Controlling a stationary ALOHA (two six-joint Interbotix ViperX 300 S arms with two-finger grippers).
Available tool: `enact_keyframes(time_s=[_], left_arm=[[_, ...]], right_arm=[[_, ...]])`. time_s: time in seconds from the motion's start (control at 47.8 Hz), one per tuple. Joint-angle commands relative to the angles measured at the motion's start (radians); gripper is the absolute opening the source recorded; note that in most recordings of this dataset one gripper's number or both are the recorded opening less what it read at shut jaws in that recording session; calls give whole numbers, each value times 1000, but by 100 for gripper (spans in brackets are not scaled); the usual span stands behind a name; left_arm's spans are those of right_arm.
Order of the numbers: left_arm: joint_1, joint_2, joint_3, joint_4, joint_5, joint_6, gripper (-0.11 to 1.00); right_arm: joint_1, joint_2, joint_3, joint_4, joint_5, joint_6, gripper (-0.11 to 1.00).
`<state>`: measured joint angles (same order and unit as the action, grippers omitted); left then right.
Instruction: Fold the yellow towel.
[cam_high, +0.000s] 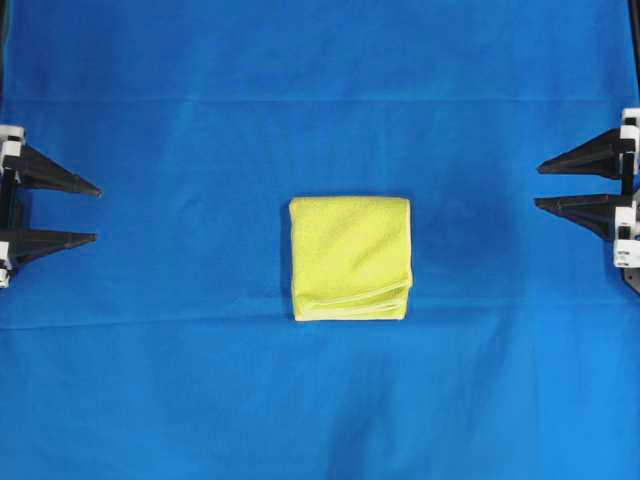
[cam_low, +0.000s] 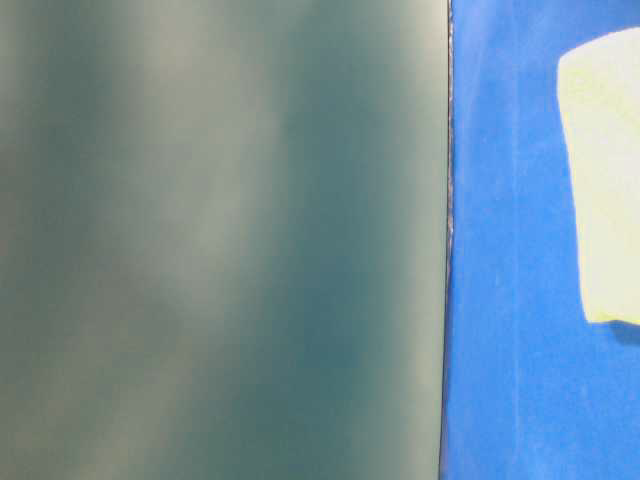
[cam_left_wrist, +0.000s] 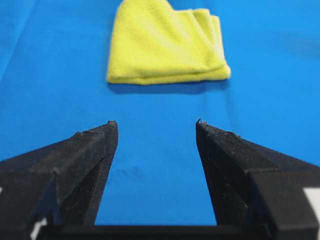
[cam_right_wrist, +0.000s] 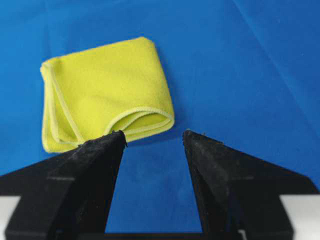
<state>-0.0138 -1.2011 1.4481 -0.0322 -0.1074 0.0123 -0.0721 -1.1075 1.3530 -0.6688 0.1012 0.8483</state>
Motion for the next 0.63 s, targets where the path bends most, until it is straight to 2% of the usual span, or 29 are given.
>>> enact_keyframes(time_s=[0.0,0.606], left_arm=[[3,14,-9,-2,-12,-2,61],[3,14,-11,-2,-12,-2,61]], right_arm=[[-2,14,-11,2,-6,0,56],[-2,20,-8,3,-8,-2,56]])
